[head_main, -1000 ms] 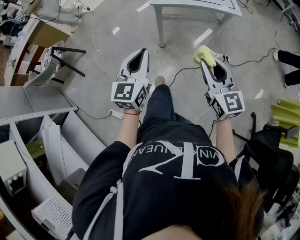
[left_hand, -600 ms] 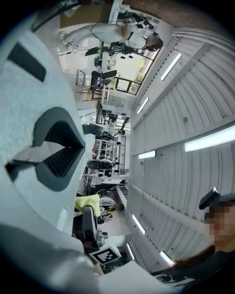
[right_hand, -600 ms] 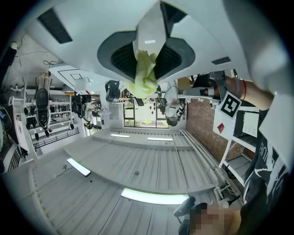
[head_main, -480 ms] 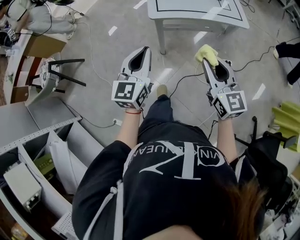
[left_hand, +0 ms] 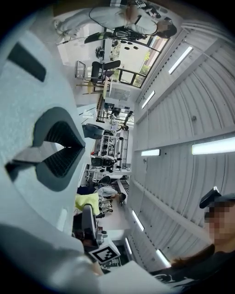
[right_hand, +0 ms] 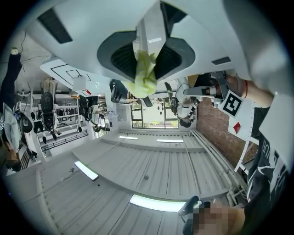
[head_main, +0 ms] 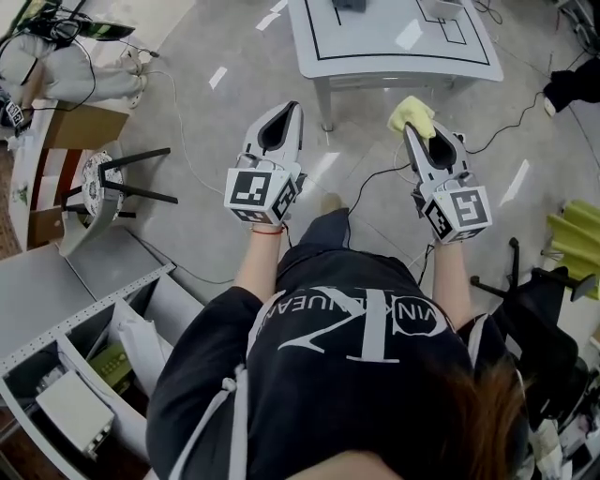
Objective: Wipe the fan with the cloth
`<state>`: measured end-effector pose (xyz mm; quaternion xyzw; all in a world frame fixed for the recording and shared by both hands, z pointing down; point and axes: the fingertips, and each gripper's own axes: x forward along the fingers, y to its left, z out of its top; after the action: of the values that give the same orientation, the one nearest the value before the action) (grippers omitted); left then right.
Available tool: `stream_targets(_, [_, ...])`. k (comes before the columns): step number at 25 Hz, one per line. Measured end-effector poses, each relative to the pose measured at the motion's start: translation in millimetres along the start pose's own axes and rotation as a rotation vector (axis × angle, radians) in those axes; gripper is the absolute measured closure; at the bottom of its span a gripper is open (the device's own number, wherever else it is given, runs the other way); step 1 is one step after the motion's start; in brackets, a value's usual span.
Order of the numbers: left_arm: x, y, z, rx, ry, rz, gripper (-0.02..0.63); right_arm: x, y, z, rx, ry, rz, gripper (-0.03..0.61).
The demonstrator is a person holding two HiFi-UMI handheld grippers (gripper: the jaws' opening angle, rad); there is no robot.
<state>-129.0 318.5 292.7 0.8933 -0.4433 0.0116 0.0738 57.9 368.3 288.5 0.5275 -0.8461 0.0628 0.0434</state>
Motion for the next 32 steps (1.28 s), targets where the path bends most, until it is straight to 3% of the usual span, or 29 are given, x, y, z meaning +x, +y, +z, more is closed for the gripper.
stream_targets(9, [21, 37, 1, -0.008, -0.010, -0.035, 0.607, 38, -1, 9, 0.001, -0.029, -0.040, 0.472])
stream_targets(21, [48, 33, -11, -0.024, 0.025, -0.086, 0.607, 48, -22, 3, 0.025, -0.008, -0.067, 0.472])
stream_targets(28, [98, 45, -7, -0.001, 0.044, -0.073, 0.607, 91, -60, 3, 0.037, -0.016, -0.026, 0.471])
stream_targets(32, [141, 56, -4, -0.031, 0.052, -0.063, 0.607, 120, -88, 10, 0.028, -0.006, -0.010, 0.471])
